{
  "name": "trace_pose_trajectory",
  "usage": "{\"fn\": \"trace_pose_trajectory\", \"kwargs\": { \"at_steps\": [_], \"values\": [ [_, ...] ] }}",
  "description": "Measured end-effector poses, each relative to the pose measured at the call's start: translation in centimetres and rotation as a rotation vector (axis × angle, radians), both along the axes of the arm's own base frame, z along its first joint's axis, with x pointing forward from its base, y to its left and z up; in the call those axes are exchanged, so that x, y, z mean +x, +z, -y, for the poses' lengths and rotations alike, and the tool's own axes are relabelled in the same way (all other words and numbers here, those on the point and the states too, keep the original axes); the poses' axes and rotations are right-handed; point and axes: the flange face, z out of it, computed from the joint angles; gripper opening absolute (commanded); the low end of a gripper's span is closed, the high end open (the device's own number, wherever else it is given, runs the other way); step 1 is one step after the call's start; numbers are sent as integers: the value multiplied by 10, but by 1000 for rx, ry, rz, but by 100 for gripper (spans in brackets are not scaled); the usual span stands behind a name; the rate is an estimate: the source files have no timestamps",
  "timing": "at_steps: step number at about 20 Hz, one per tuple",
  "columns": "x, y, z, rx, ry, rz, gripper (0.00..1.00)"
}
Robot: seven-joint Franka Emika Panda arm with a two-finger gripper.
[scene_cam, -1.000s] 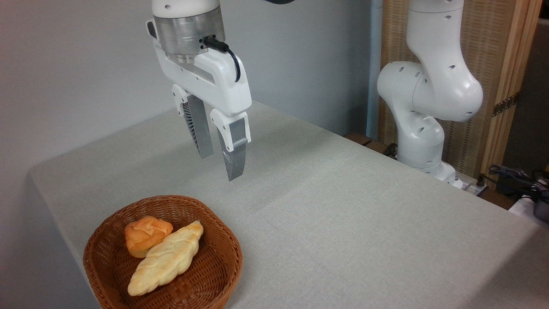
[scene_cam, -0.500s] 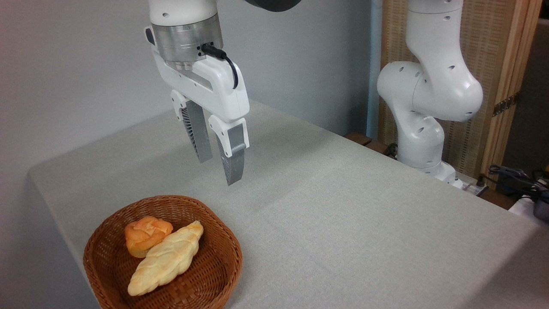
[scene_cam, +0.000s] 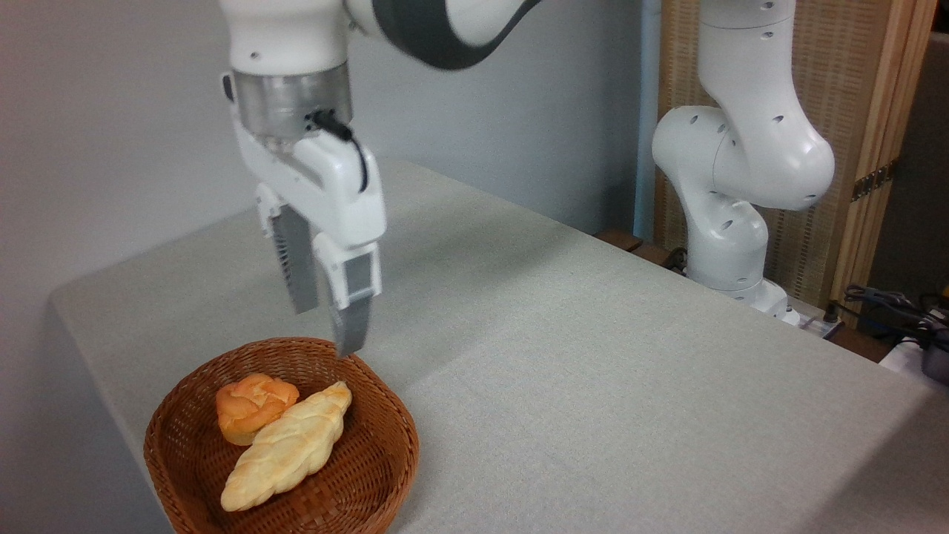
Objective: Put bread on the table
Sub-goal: 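Move the open gripper over the orange bread roll in the basket, then lower the gripper onto the orange roll and close the fingers on it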
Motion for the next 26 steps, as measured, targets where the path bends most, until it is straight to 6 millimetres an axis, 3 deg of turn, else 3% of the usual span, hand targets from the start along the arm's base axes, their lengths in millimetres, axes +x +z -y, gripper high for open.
{"fn": "trace_pose_trajectory", "kwargs": {
  "at_steps": [3,9,11,14,17,20,26],
  "values": [
    [22,-30,28,-20,-11,36,100],
    [48,-109,103,-59,-14,36,100],
    [53,-127,115,-62,-27,40,100],
    [55,-132,113,-41,-36,43,99],
    [55,-132,112,-12,-51,49,64],
    [56,-133,112,11,-63,53,45],
    [55,-134,113,15,-70,52,32]
  ]
}}
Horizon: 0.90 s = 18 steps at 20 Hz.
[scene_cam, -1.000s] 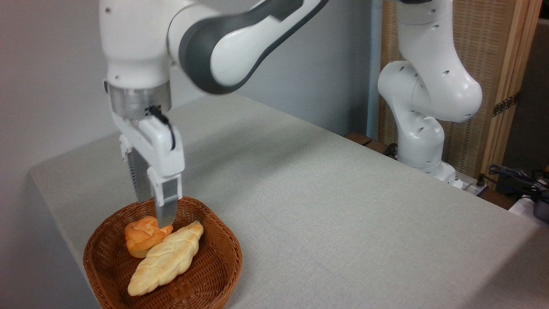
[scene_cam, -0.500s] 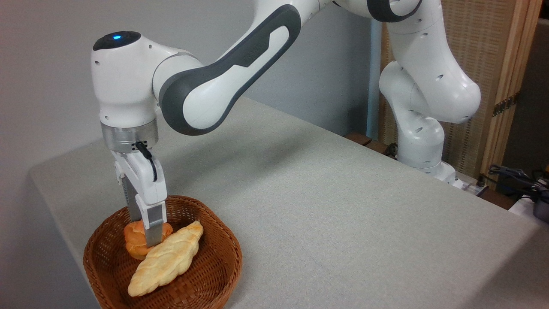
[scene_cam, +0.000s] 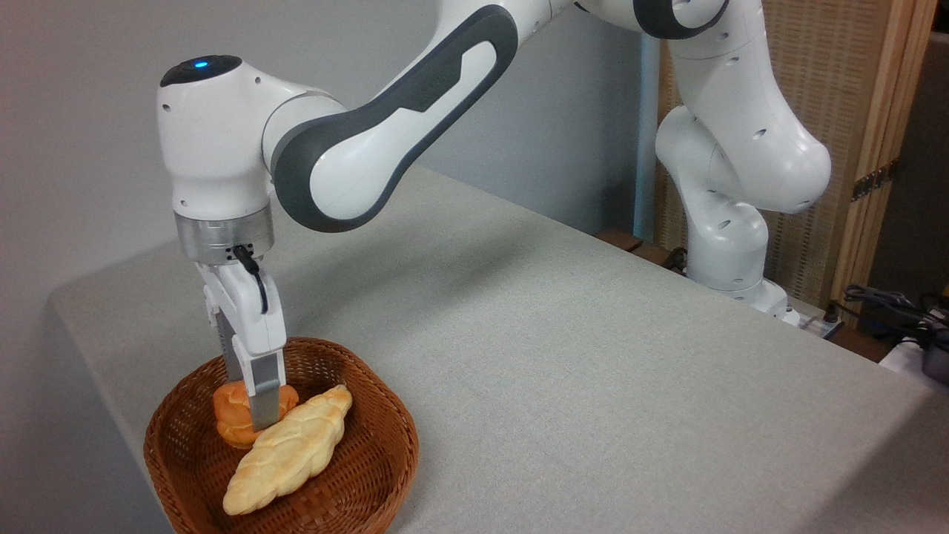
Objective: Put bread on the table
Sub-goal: 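Lower the gripper onto the orange roll and close the fingers on it, then lift the orange roll up out of the wicker basket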
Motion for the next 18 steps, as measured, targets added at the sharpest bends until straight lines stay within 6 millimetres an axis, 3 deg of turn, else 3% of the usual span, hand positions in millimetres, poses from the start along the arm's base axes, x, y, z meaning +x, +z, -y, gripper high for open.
{"fn": "trace_pose_trajectory", "kwargs": {
  "at_steps": [4,14,18],
  "values": [
    [0,0,0,2,-8,0,24],
    [-1,3,0,1,-9,4,24],
    [-8,29,-10,5,9,-13,24]
  ]
}}
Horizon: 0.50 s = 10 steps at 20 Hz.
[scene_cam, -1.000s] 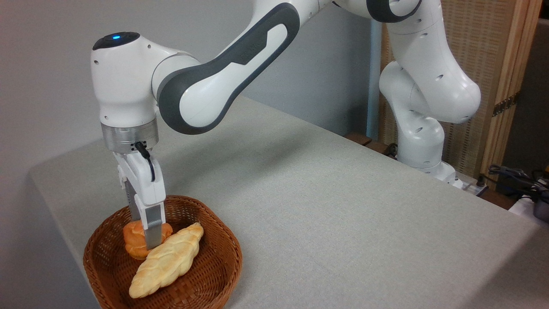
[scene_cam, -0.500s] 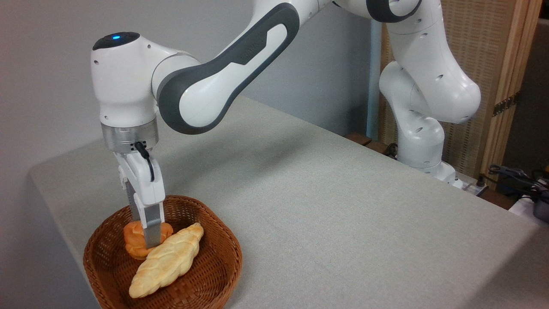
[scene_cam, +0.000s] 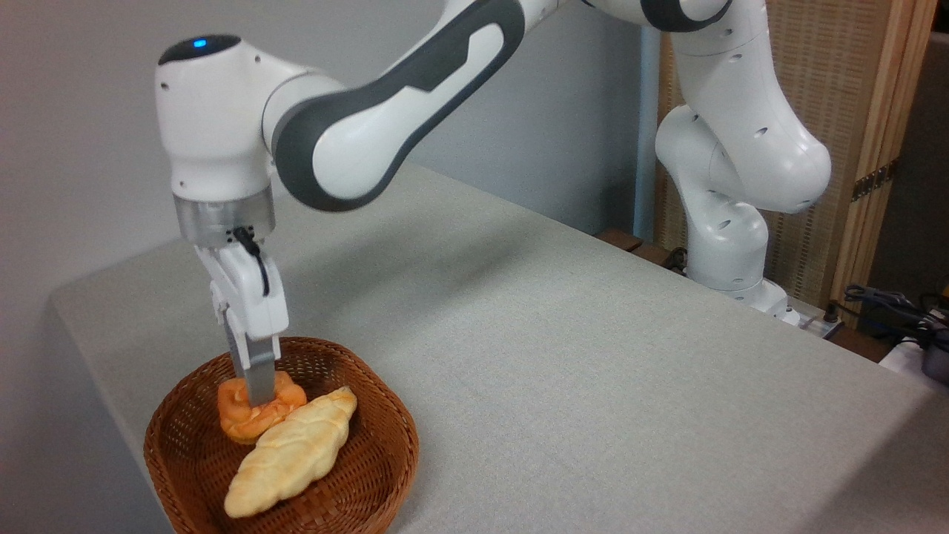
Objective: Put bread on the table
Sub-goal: 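Lift the orange roll up out of the wicker basket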
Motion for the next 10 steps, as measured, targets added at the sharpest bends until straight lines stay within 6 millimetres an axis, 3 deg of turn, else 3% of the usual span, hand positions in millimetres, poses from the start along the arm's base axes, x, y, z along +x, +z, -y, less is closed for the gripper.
{"fn": "trace_pose_trajectory", "kwargs": {
  "at_steps": [5,10],
  "values": [
    [-22,52,-26,-9,48,-32,24],
    [-47,72,-42,23,0,-125,26]
  ]
}}
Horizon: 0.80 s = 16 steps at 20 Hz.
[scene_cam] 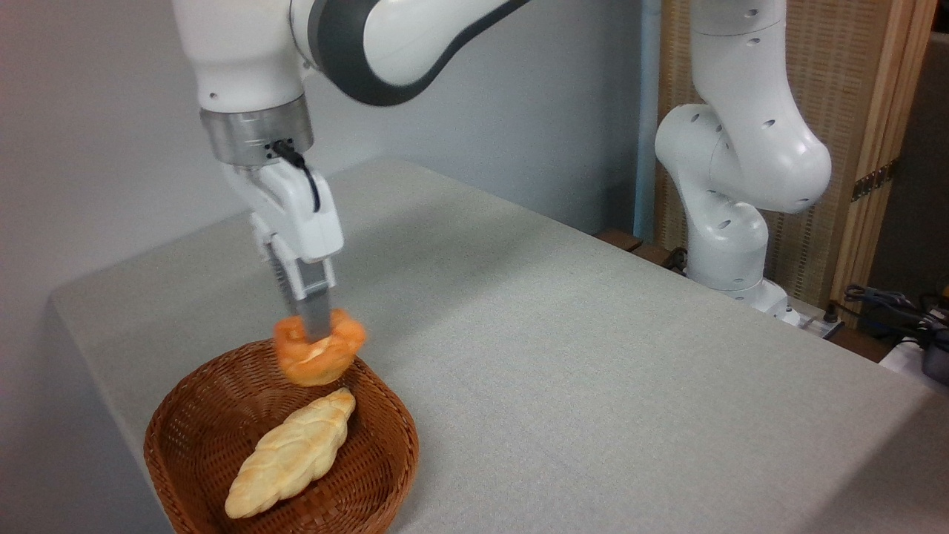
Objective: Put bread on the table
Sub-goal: 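Lift the orange roll up out of the wicker basket, then carry the orange roll away from the basket and lower it onto the table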
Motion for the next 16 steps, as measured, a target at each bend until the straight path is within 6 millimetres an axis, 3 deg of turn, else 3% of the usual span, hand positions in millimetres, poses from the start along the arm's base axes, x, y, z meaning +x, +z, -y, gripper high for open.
{"fn": "trace_pose_trajectory", "kwargs": {
  "at_steps": [3,6,8,12,16],
  "values": [
    [-31,-10,-2,18,-111,-71,36],
    [-69,-29,0,29,-209,-125,83],
    [-89,-46,9,50,-250,-163,100],
    [-103,-80,28,94,-311,-188,100],
    [-99,-88,30,95,-316,-180,100]
  ]
}}
